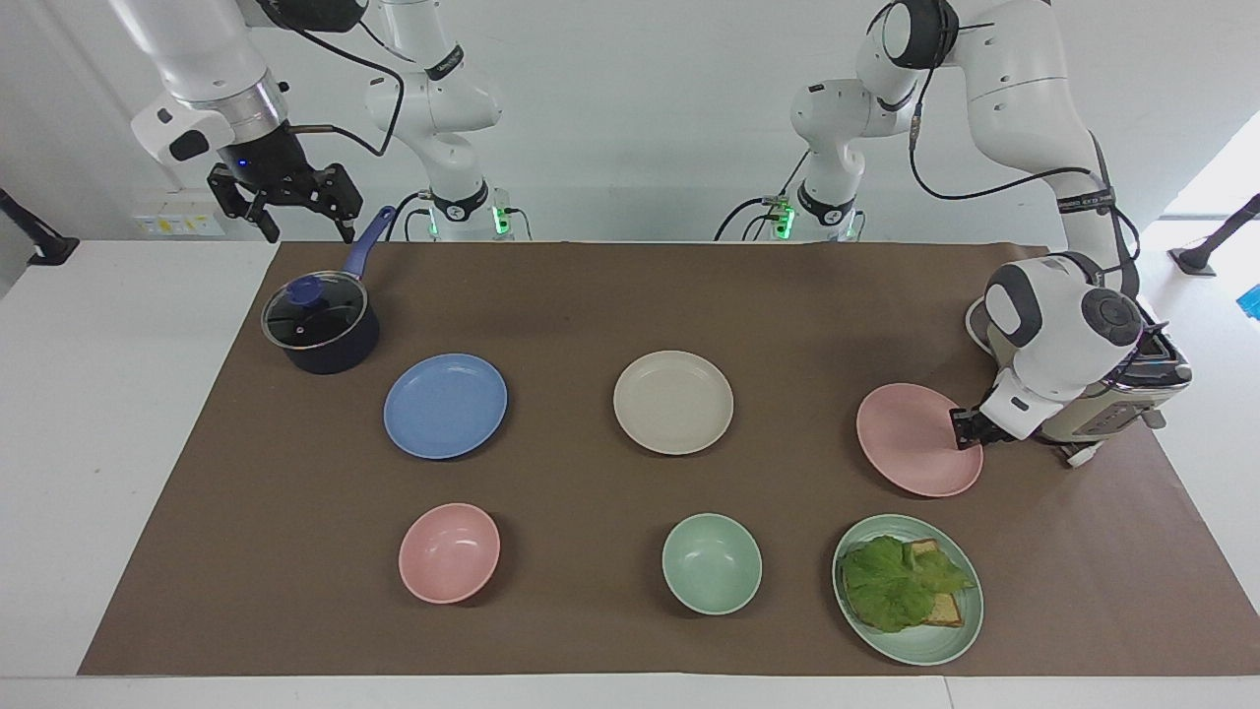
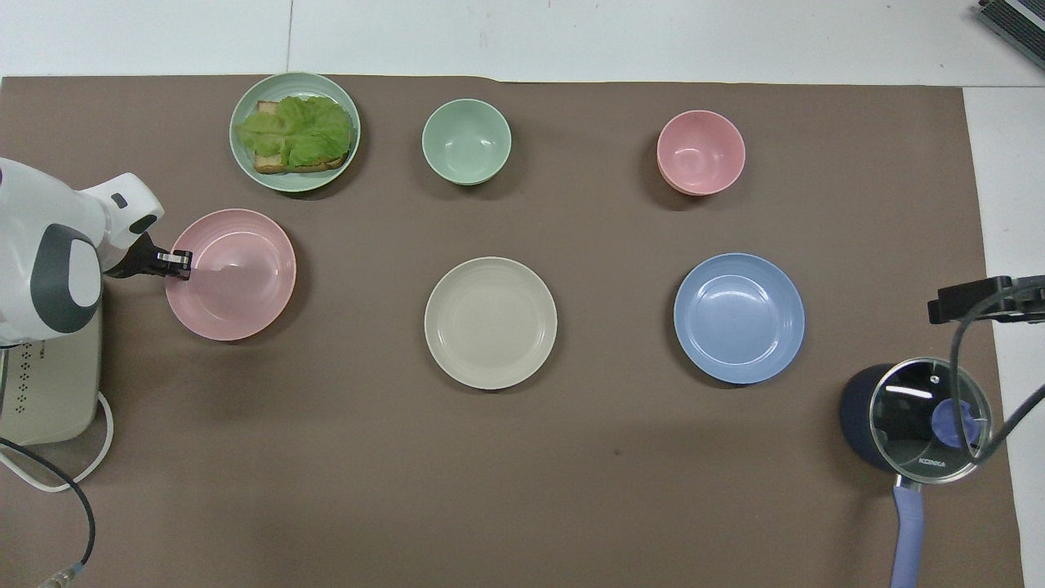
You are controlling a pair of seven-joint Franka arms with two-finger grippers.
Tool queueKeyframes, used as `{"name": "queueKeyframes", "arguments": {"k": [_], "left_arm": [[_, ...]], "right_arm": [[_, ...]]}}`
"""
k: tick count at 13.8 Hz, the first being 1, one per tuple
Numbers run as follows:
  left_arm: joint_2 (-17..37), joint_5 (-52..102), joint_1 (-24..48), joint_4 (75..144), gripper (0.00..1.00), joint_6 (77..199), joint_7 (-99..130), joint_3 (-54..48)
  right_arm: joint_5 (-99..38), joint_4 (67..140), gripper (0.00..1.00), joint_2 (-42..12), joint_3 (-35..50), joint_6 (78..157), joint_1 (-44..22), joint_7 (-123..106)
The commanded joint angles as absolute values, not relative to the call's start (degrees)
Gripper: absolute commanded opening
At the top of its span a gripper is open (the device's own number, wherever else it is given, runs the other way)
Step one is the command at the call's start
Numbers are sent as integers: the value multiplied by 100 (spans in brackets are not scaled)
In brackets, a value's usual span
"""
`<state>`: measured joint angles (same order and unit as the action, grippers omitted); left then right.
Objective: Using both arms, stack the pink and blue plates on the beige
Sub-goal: 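Grasp the pink plate rim and carry it onto the beige plate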
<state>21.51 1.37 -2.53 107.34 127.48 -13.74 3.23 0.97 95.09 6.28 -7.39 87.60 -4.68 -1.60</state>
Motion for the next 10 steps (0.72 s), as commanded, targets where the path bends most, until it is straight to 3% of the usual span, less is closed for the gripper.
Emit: {"name": "queueKeyframes", "arguments": {"k": [1, 10], "left_arm": [[2101, 123, -220, 10680, 0, 12412, -1406, 325], [1407, 720, -185, 10046, 0, 10417, -1249, -8]], "right_arm": [[61, 9633, 100, 747, -721, 8719, -387, -264], [62, 9633, 100, 747, -721, 8719, -387, -264]]}}
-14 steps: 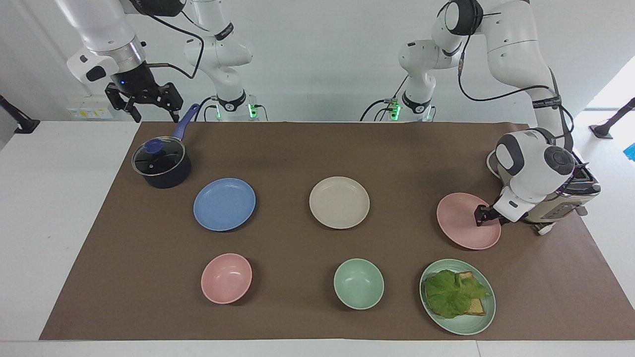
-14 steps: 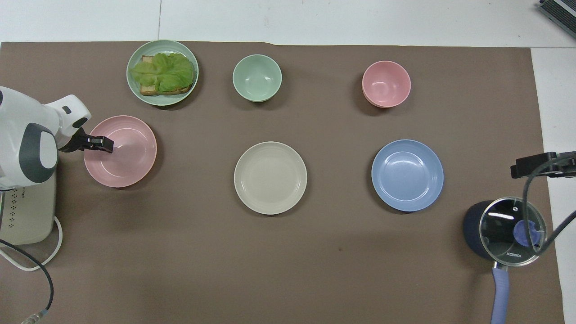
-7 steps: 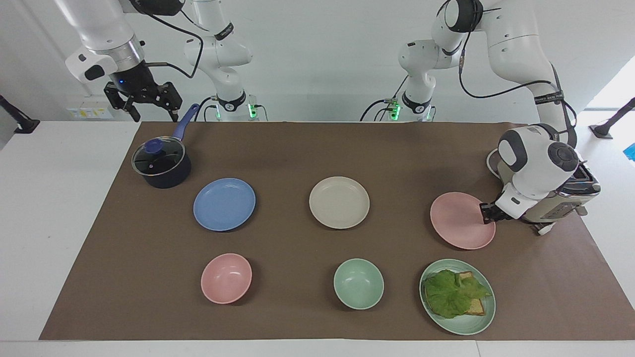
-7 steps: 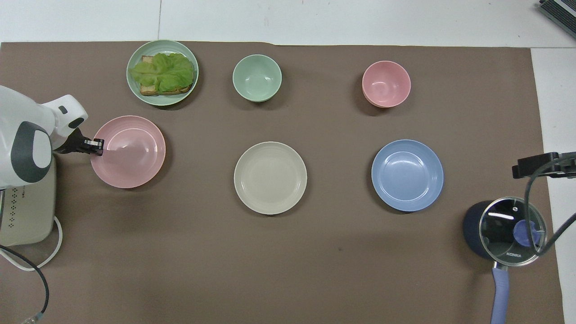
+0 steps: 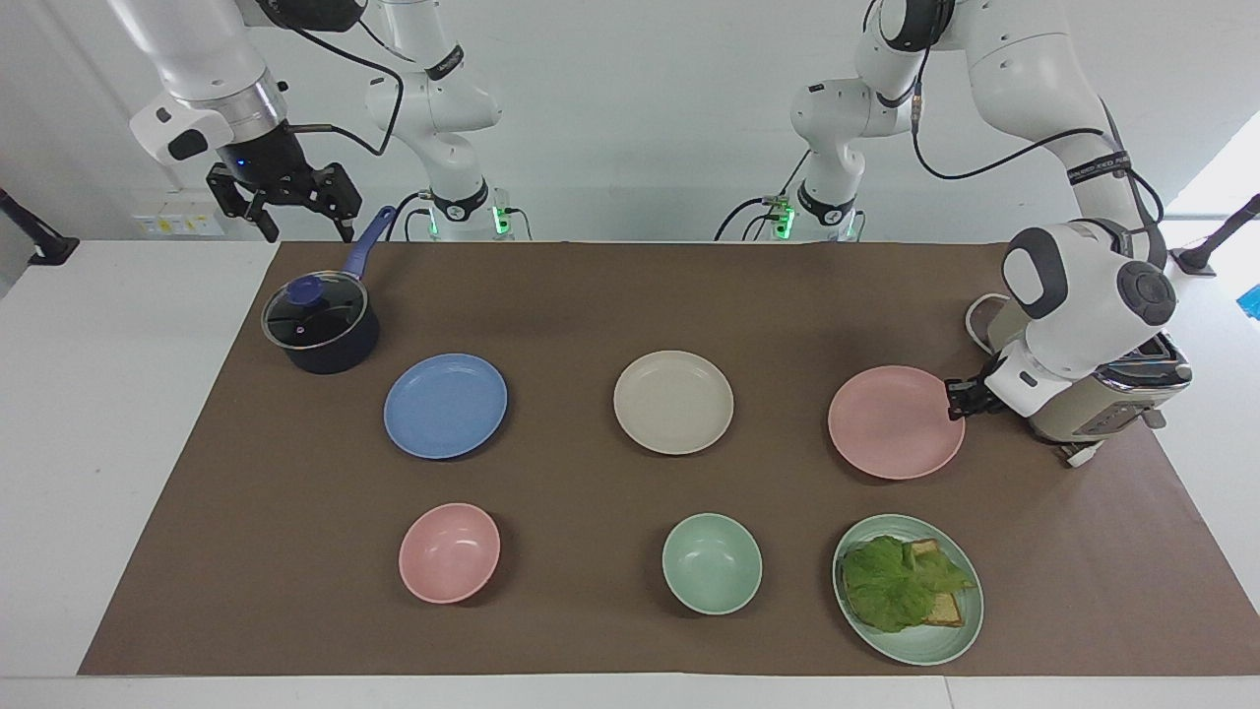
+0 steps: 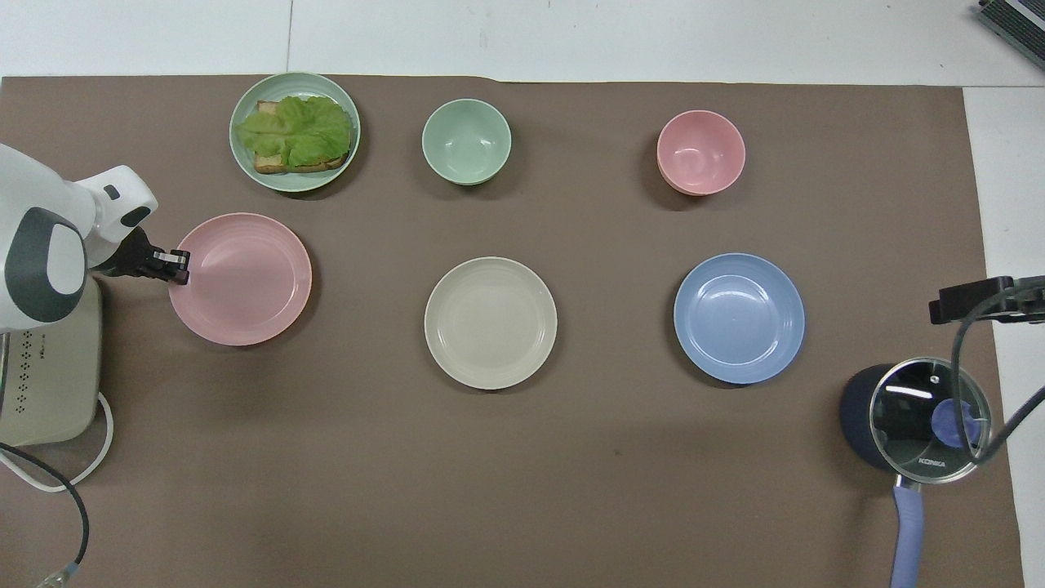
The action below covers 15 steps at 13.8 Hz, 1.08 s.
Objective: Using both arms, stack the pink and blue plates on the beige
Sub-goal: 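Grasp the pink plate rim and carry it onto the beige plate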
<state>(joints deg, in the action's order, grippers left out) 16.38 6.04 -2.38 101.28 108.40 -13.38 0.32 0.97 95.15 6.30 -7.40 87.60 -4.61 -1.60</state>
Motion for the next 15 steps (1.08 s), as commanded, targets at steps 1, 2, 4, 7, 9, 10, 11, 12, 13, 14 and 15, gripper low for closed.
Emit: {"name": "queueKeyframes", "arguments": {"k": [1, 2, 4, 7, 9, 10, 11, 12, 13, 14, 15], "left_arm": [[1284, 912, -176, 10020, 0, 10285, -1118, -9], [1118, 1105, -132, 10028, 0, 10205, -933, -78], [985, 1169, 43, 10046, 0, 10082, -381, -175], [879, 1641, 456, 10221, 0, 10160, 157, -185], [800, 1880, 780, 10353, 0, 10326, 447, -185], [739, 1959, 930, 10467, 0, 10492, 587, -185], [686, 2056, 1071, 10581, 0, 10642, 658, -185], [659, 2135, 1177, 10660, 0, 10748, 668, -185], [677, 2205, 1282, 10705, 0, 10906, 677, -185], [703, 2241, 1431, 10827, 0, 11160, 703, -185], [694, 2276, 1589, 11002, 0, 11441, 790, -185]], "right_arm": [[62, 9633, 100, 747, -721, 8719, -387, -264], [62, 9633, 100, 747, -721, 8719, -387, -264], [53, 9642, 100, 756, -729, 8719, -387, -264], [62, 9685, 100, 782, -729, 8736, -369, -255], [62, 9712, 100, 791, -729, 8736, -369, -255], [62, 9712, 100, 791, -729, 8736, -369, -255], [62, 9712, 100, 791, -729, 8745, -369, -264], [62, 9712, 100, 791, -729, 8745, -369, -255], [62, 9712, 100, 791, -729, 8763, -369, -264], [62, 9712, 100, 791, -729, 8771, -360, -255], [62, 9712, 100, 791, -729, 8771, -360, -255]]}}
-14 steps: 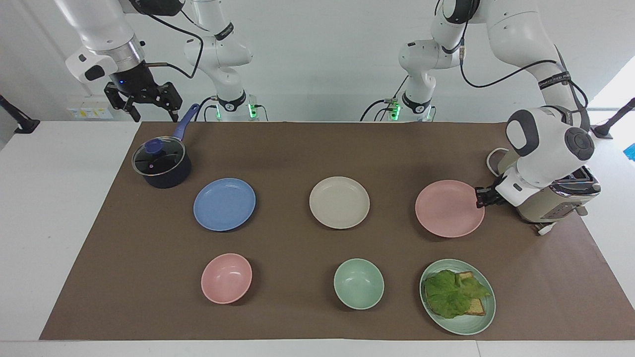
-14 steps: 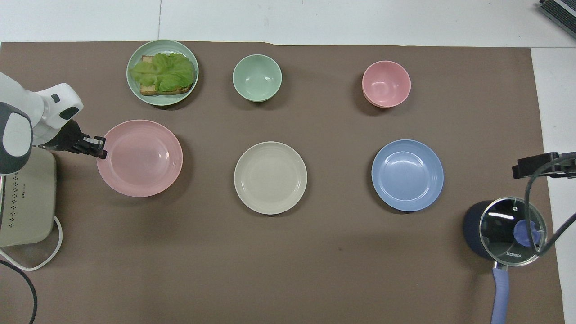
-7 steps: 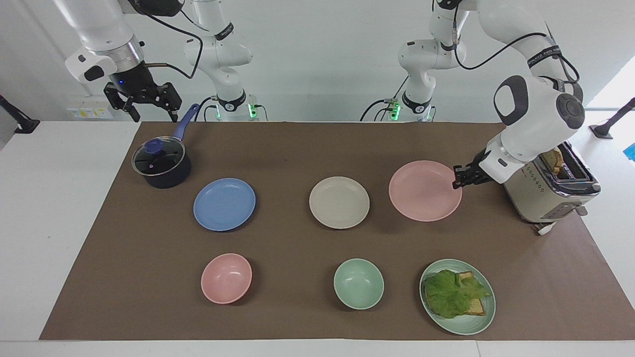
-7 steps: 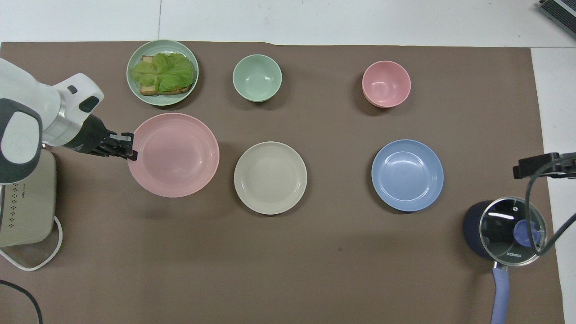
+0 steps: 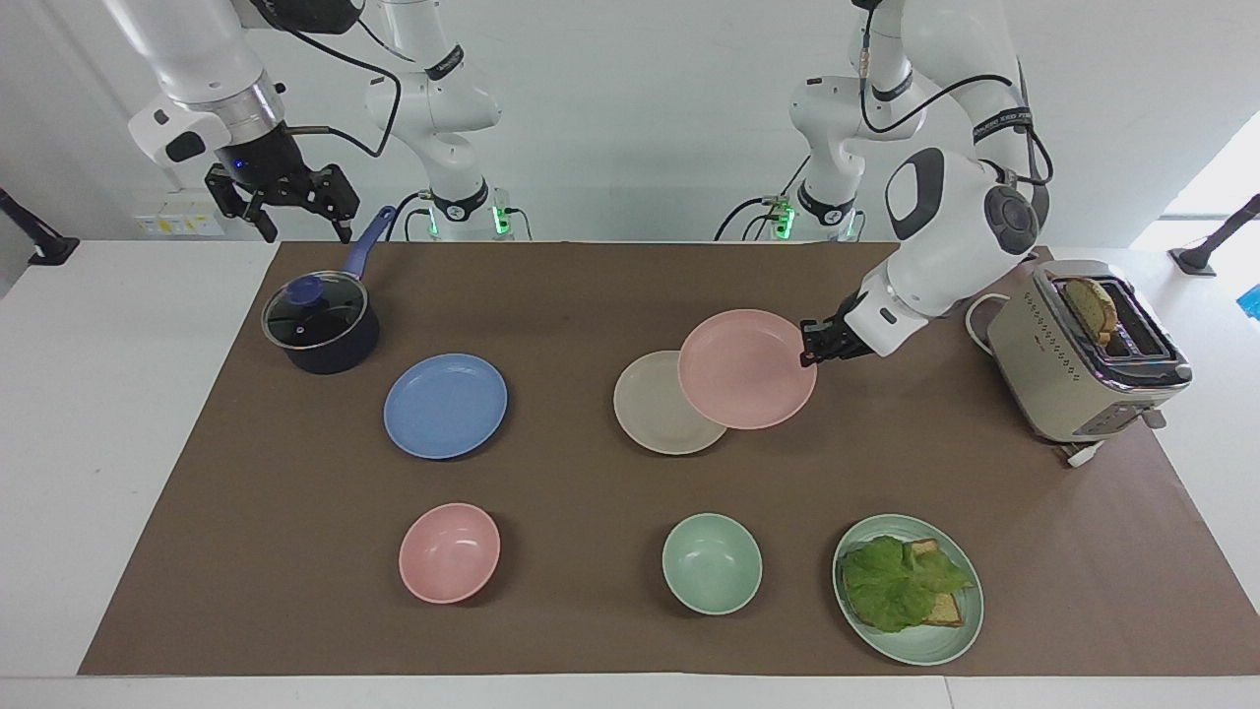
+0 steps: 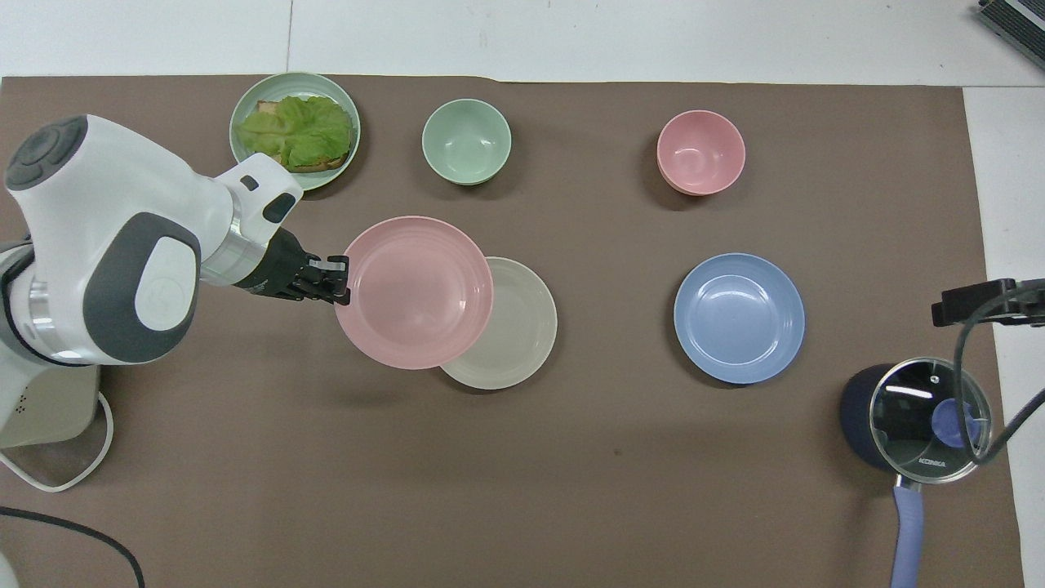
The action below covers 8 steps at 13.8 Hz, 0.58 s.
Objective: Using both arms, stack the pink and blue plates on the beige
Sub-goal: 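Grasp the pink plate rim and carry it onto the beige plate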
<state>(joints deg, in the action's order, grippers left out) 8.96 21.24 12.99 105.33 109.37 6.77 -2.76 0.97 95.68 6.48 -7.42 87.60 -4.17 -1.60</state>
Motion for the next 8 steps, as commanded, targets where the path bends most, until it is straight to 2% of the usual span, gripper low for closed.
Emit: {"name": "queueKeyframes", "arguments": {"k": [1, 5, 8], "left_arm": [[703, 2285, 1687, 11134, 0, 11670, 861, -185], [817, 2470, 2161, 11417, 0, 12321, 1133, -185], [1107, 2478, 2389, 11487, 0, 12637, 1195, -176]], "right_arm": [[53, 9712, 100, 791, -729, 8771, -360, -255], [62, 9712, 100, 791, -729, 8780, -360, -255], [62, 9712, 100, 791, -729, 8798, -369, -255]]}}
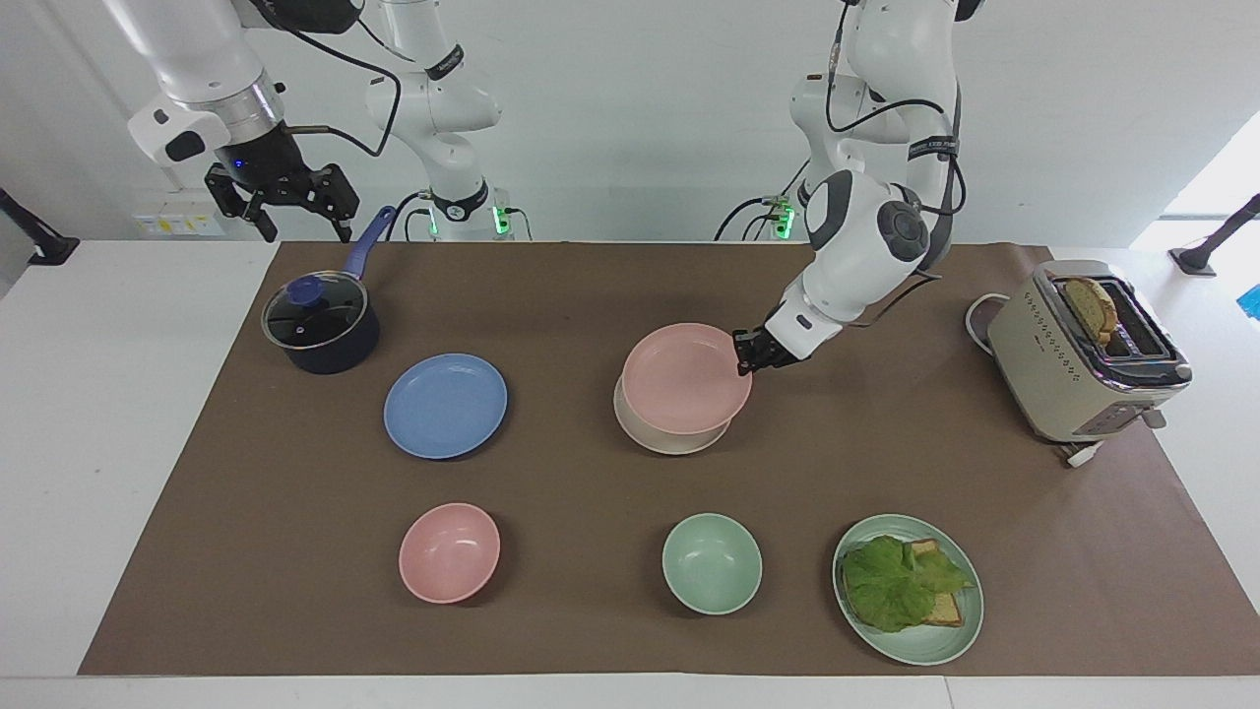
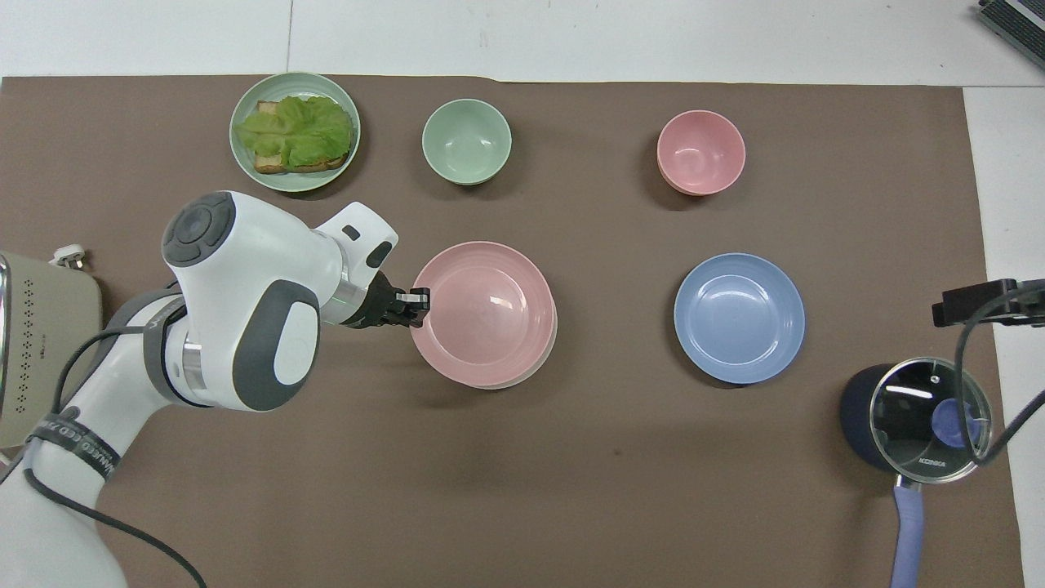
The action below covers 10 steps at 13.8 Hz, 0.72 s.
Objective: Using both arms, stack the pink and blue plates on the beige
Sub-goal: 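Grasp the pink plate rim and carry it onto the beige plate, then release the pink plate with the left gripper while the right gripper reaches the blue plate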
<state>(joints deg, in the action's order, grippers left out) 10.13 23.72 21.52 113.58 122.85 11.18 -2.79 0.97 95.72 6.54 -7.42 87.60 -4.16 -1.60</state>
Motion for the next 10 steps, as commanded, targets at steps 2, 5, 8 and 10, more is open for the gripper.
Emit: {"name": "queueKeyframes", "arguments": {"k": [2, 5, 8, 10], "left_arm": [[1107, 2479, 2426, 11584, 0, 12674, 1230, -185], [1169, 2470, 2434, 11584, 0, 12700, 1222, -176], [1178, 2470, 2461, 11567, 39, 12718, 1213, -176], [1186, 2470, 2461, 11558, 100, 12866, 1204, -176]], "right_arm": [[62, 9712, 100, 791, -729, 8789, -369, -255], [62, 9712, 100, 791, -729, 8737, -369, -255], [61, 9721, 100, 800, -729, 8728, -360, -255], [53, 9721, 100, 791, -729, 8728, -360, -255]]}}
